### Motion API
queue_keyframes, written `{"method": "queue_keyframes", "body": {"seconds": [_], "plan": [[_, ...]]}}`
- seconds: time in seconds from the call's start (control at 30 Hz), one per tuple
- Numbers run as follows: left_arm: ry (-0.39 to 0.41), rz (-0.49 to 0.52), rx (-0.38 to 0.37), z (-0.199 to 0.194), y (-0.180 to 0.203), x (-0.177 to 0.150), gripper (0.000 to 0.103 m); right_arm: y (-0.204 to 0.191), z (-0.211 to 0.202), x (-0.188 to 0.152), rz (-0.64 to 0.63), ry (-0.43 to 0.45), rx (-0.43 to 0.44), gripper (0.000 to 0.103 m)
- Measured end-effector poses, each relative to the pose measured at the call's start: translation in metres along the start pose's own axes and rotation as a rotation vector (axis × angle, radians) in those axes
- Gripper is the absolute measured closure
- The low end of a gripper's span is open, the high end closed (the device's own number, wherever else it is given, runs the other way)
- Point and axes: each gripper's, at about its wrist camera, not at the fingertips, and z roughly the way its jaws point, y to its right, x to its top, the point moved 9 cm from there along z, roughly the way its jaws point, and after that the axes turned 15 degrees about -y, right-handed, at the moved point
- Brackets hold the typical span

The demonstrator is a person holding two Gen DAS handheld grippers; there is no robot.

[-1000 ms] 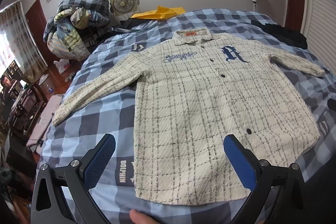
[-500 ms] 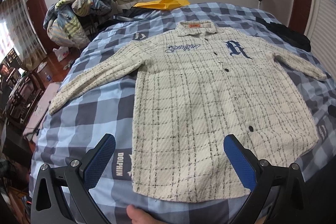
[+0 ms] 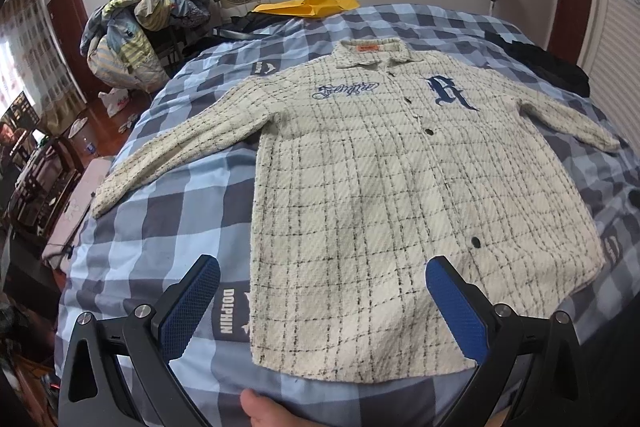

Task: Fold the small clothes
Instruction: 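Grasp the cuff of the sleeve nearest the right tool with the right tool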

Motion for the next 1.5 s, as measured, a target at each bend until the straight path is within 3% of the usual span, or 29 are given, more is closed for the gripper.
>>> {"method": "queue_keyframes", "body": {"seconds": [0.1, 0.17, 0.33, 0.53, 0.73, 0.93, 1.03, 1.13, 1.33, 1.4, 1.5], "plan": [[-0.004, 0.007, 0.007, 0.002, 0.002, -0.001, 0.000, 0.013, -0.010, 0.008, 0.052, -0.008, 0.142, 0.001], [-0.015, 0.011, 0.008, 0.004, 0.003, -0.001, 0.000, 0.034, -0.014, 0.017, 0.086, -0.013, 0.169, 0.001], [-0.034, 0.029, 0.005, 0.009, 0.007, -0.002, 0.000, 0.132, -0.003, 0.044, 0.220, -0.043, 0.065, 0.001], [-0.041, 0.038, 0.011, 0.013, 0.011, 0.001, 0.000, 0.259, 0.048, 0.069, 0.399, -0.150, -0.016, 0.001], [-0.035, 0.003, 0.018, 0.016, 0.004, 0.006, 0.000, 0.350, 0.102, 0.091, 0.557, -0.207, -0.038, 0.001], [-0.074, -0.049, 0.002, 0.028, -0.004, 0.009, 0.000, 0.386, 0.154, 0.092, 0.802, -0.273, 0.123, 0.001], [-0.090, -0.055, 0.006, 0.033, -0.004, 0.010, 0.000, 0.389, 0.175, 0.091, 0.930, -0.262, 0.233, 0.001], [-0.099, -0.049, 0.011, 0.037, -0.001, 0.010, 0.000, 0.390, 0.186, 0.095, 1.003, -0.240, 0.282, 0.001], [-0.125, -0.035, 0.017, 0.043, 0.002, 0.008, 0.000, 0.393, 0.203, 0.107, 1.075, -0.230, 0.332, 0.043], [-0.126, -0.040, 0.011, 0.043, 0.002, 0.008, 0.000, 0.391, 0.199, 0.113, 1.071, -0.208, 0.307, 0.069], [-0.119, -0.045, 0.006, 0.041, 0.001, 0.010, 0.000, 0.387, 0.180, 0.129, 1.042, -0.152, 0.255, 0.081]]}}
